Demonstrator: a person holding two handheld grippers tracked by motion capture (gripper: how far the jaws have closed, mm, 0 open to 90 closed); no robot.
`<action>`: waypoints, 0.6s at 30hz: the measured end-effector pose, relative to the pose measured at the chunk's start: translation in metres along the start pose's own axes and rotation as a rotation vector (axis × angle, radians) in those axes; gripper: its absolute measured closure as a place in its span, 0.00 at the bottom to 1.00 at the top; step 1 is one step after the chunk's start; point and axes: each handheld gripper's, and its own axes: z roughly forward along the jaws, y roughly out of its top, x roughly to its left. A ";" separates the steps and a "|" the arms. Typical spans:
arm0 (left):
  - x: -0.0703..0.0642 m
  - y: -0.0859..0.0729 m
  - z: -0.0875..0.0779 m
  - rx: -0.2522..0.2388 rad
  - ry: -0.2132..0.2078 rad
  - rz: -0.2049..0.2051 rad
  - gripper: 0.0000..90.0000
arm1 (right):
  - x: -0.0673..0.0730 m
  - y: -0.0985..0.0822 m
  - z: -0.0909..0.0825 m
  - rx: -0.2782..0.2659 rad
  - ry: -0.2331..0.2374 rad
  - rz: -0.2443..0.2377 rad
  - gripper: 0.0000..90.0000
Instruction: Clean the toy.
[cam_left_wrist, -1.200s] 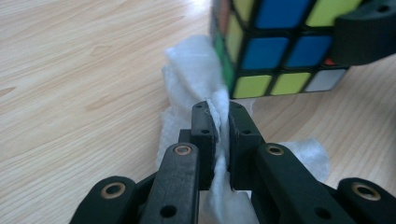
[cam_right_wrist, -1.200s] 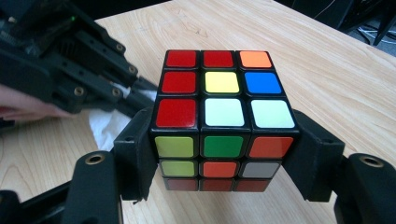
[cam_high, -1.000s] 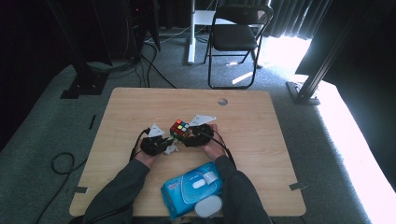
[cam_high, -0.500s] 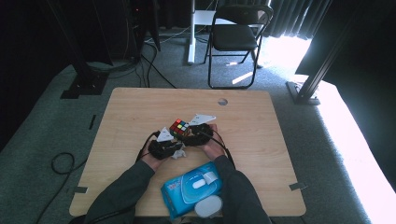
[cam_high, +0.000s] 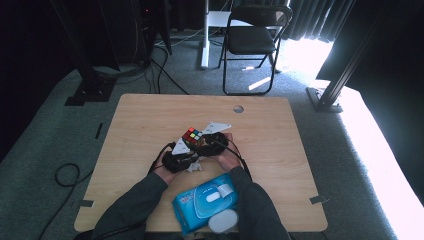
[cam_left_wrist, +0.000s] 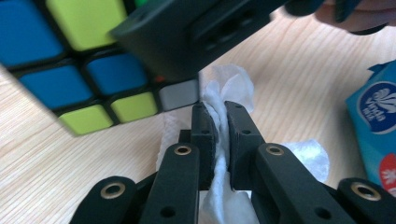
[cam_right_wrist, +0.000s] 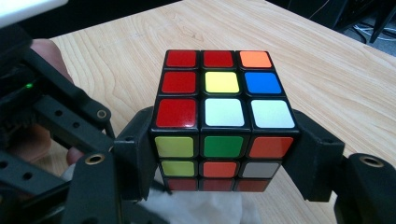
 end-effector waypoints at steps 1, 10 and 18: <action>0.002 -0.001 -0.001 -0.003 0.006 -0.007 0.93 | 0.000 0.000 0.000 0.001 -0.002 -0.002 0.38; 0.016 -0.004 -0.007 -0.009 0.061 -0.058 0.93 | -0.001 -0.002 -0.001 0.004 0.000 0.002 0.38; 0.026 -0.008 -0.013 -0.019 0.093 -0.096 0.93 | -0.002 -0.002 -0.002 0.003 0.001 0.003 0.38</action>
